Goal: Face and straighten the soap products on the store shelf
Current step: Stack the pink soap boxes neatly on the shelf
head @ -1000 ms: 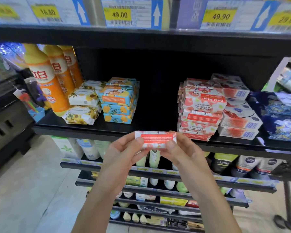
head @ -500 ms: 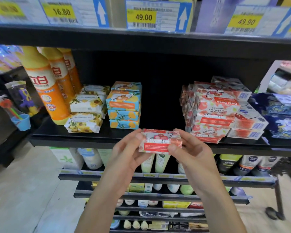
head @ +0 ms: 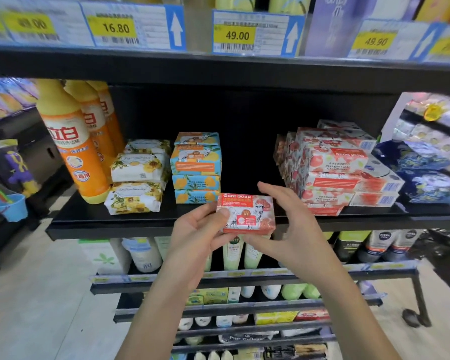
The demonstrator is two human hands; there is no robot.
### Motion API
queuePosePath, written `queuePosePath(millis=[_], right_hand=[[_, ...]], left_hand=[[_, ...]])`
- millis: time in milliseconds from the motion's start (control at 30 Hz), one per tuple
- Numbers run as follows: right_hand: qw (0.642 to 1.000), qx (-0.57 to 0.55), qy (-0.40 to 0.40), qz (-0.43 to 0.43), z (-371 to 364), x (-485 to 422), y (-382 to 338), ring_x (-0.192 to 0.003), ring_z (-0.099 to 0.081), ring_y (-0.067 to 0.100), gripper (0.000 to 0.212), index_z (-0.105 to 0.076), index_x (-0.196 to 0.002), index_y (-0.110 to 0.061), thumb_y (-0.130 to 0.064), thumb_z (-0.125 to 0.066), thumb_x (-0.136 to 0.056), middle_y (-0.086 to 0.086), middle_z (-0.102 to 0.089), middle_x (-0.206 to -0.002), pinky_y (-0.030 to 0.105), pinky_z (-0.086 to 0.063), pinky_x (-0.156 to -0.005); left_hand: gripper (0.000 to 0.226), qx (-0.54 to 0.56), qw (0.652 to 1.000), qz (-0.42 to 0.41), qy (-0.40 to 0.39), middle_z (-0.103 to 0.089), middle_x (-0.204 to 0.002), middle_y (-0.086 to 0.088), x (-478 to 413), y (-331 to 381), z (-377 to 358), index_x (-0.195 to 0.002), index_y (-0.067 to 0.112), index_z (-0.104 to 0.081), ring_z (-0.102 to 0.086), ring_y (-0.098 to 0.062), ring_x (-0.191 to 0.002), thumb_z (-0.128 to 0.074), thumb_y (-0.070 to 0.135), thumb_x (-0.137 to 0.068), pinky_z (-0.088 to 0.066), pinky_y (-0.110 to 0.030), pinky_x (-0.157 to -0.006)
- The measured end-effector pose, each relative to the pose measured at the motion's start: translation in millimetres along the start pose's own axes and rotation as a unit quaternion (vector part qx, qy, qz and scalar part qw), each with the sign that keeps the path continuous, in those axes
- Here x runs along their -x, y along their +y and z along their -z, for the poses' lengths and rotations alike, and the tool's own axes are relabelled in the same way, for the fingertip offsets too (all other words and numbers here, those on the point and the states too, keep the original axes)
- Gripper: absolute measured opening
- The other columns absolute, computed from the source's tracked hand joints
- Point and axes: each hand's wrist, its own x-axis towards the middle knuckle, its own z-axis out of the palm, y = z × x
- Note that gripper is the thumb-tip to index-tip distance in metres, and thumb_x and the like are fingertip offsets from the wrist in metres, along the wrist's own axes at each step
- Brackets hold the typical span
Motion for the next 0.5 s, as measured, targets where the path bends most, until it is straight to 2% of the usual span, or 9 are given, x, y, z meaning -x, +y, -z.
queuePosePath(millis=[67,133,200,333,433,500], right_hand=[[0.993,0.11,-0.018,0.044,-3,-8,-8,-0.138,-0.036,0.002,0.085,-0.043,-0.152,-0.03,-0.047,-0.084,-0.079,-0.014,-0.043,-0.148,0.016,-0.031,-0.113],[0.98,0.187,-0.031,0.068,-4,-17,-13,-0.133,-0.042,0.011,0.084,-0.046,-0.151,-0.024,-0.051,-0.081,-0.08,-0.009,-0.049,-0.144,0.028,-0.036,-0.113],[0.973,0.215,-0.052,0.059,-1,-25,-16,-0.128,-0.045,0.013,0.082,-0.046,-0.151,-0.023,-0.053,-0.078,-0.082,-0.008,-0.052,-0.141,0.033,-0.04,-0.109],[0.974,0.207,-0.079,0.039,4,-36,-14,-0.126,-0.045,0.011,0.079,-0.044,-0.151,-0.023,-0.048,-0.079,-0.085,-0.011,-0.051,-0.138,0.029,-0.042,-0.105],[0.981,0.178,-0.074,0.019,5,-46,-9,-0.126,-0.046,0.011,0.079,-0.044,-0.151,-0.023,-0.037,-0.083,-0.084,-0.011,-0.05,-0.138,0.029,-0.042,-0.106],[0.982,0.176,-0.068,-0.002,6,-55,-5,-0.129,-0.046,0.014,0.079,-0.043,-0.152,-0.021,-0.032,-0.083,-0.085,-0.008,-0.049,-0.14,0.032,-0.042,-0.108]], left_hand=[[0.03,-0.002,1.0,0.004,0.0,-0.077,-0.114,-0.011,-3,-1,-1,-0.129,0.008,-0.063,-0.073,-0.024,-0.11,-0.062,0.013,-0.099,-0.057,-0.039,-0.099],[0.032,-0.001,1.0,0.005,-0.005,-0.077,-0.114,-0.011,-4,-2,-2,-0.132,0.008,-0.061,-0.073,-0.023,-0.109,-0.062,0.012,-0.099,-0.056,-0.04,-0.099],[0.035,-0.002,1.0,0.004,-0.009,-0.077,-0.114,-0.01,-7,-3,-3,-0.134,0.009,-0.059,-0.073,-0.023,-0.109,-0.062,0.013,-0.099,-0.056,-0.041,-0.1],[0.038,-0.025,1.0,-0.009,-0.014,-0.077,-0.113,-0.007,-17,-3,-3,-0.135,0.012,-0.058,-0.073,-0.02,-0.109,-0.065,0.017,-0.098,-0.058,-0.037,-0.096],[0.032,-0.14,0.987,-0.071,0.015,-0.078,-0.107,0.004,-24,-4,2,-0.126,0.025,-0.065,-0.073,-0.009,-0.103,-0.07,0.025,-0.094,-0.058,-0.028,-0.092],[0.035,-0.271,0.952,-0.131,0.059,-0.075,-0.108,0.012,-26,-7,10,-0.125,0.028,-0.067,-0.069,0.001,-0.103,-0.074,0.034,-0.091,-0.055,-0.023,-0.095]])
